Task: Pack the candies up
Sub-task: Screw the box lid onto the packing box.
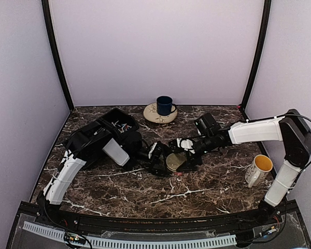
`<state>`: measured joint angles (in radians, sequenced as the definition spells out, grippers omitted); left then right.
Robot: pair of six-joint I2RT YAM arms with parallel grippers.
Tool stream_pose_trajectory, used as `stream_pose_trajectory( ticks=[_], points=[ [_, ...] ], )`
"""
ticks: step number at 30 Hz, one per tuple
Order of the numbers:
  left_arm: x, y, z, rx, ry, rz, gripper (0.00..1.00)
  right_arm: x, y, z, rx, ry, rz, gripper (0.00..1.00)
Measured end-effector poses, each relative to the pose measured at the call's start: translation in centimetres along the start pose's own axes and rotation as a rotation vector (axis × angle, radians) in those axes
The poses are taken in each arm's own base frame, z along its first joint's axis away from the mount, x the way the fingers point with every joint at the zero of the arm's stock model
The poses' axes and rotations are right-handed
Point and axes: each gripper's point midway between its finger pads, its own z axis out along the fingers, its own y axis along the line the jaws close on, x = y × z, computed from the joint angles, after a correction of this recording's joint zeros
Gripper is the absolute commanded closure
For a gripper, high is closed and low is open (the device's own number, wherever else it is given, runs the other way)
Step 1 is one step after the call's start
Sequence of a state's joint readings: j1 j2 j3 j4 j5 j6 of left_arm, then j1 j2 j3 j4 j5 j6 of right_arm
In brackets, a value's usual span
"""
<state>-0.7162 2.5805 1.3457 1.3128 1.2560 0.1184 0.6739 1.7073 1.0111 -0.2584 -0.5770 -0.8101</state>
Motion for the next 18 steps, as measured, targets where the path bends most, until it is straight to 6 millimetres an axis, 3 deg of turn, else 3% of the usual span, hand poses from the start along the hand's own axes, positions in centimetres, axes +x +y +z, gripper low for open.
stream_pose_trajectory(
  ticks=[18],
  points=[
    [0.0,2.1,-0.5,-0.132,0.015,0.000,0.29,0.3,-2.6,0.0,0.344,-0.017,0.271,0.13]
  ],
)
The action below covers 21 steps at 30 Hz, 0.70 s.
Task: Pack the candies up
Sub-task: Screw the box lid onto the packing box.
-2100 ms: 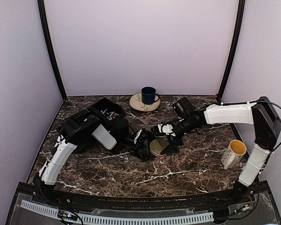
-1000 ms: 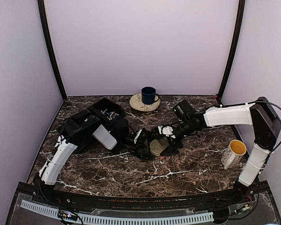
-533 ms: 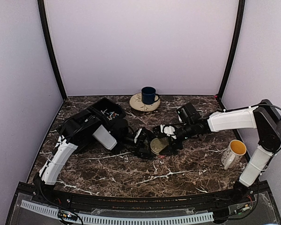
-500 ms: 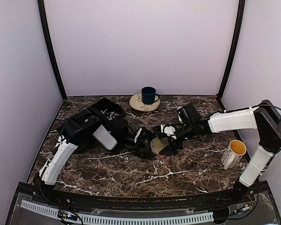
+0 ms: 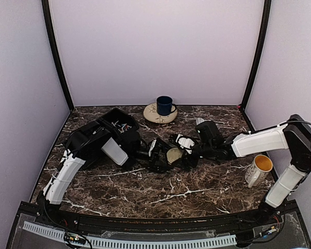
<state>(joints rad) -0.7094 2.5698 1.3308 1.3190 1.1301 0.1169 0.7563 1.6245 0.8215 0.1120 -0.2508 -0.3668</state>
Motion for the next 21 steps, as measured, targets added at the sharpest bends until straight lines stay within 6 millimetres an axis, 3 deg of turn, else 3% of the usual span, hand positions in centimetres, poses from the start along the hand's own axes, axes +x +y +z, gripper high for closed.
stream_pose_trajectory(
  ticks=[12,21],
  points=[
    [0.0,0.9,-0.3,-0.051,0.005,0.006,0.29,-0.3,-1.1,0.3,0.281,-0.004,0.210,0.11],
    [0.1,1.4,-0.4,-0.079,0.008,0.007,0.29,0.0,-1.9,0.0,0.363,-0.004,0.305,0.03]
  ],
)
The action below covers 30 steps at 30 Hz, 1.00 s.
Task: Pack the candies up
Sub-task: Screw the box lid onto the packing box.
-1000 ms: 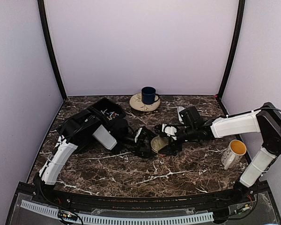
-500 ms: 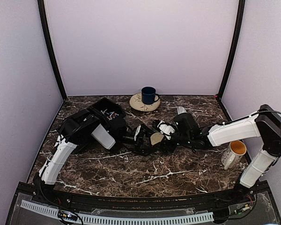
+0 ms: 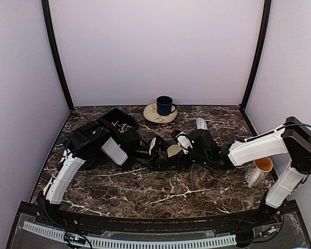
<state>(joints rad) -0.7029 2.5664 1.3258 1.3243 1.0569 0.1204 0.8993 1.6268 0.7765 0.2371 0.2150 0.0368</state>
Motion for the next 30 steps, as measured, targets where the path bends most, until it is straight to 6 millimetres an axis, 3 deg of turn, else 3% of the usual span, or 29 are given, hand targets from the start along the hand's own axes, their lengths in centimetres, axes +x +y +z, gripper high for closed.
stream_pose_trajectory(
  ticks=[6,13,19,25,30],
  points=[
    [0.0,0.0,0.0,0.000,-0.001,0.002,0.29,-0.3,-0.3,-0.7,0.008,-0.002,0.010,0.03],
    [0.0,0.0,0.0,0.001,-0.001,0.001,0.28,-3.4,-0.9,-3.6,0.011,-0.102,-0.006,0.02],
    [0.0,-0.3,0.0,0.018,-0.003,0.001,0.28,-4.4,-1.3,-5.8,0.007,-0.154,-0.065,0.02],
    [-0.1,-1.5,-0.1,0.081,-0.010,-0.005,0.28,-4.2,-0.3,-7.5,-0.163,-0.192,-0.203,0.03],
    [-0.2,-2.8,-0.2,0.161,-0.021,-0.029,0.28,-2.6,1.4,-7.9,-0.311,-0.185,-0.372,0.03]
  ],
)
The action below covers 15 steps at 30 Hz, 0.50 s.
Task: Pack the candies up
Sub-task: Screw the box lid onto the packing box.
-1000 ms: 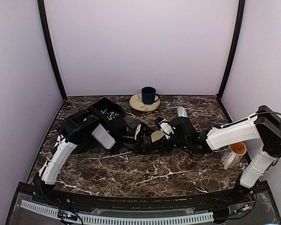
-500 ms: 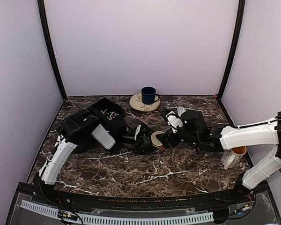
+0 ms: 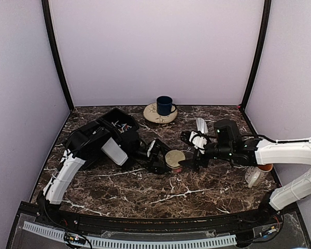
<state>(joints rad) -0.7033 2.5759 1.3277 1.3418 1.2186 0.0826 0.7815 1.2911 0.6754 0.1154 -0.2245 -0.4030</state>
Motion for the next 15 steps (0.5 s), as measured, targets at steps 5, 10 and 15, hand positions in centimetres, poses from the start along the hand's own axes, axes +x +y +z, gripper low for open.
stream_pose_trajectory(
  ticks=[5,10,15],
  points=[
    [-0.3,-0.9,0.0,0.056,-0.014,-0.002,0.28,1.8,2.0,0.9,-0.186,0.026,-0.070,0.03],
    [-0.4,-1.4,0.0,0.086,-0.021,-0.001,0.28,2.0,2.3,2.6,-0.313,0.029,-0.093,0.03],
    [-0.5,-1.7,-0.1,0.100,-0.023,0.001,0.28,2.0,2.0,3.9,-0.388,0.031,-0.100,0.02]
  ],
)
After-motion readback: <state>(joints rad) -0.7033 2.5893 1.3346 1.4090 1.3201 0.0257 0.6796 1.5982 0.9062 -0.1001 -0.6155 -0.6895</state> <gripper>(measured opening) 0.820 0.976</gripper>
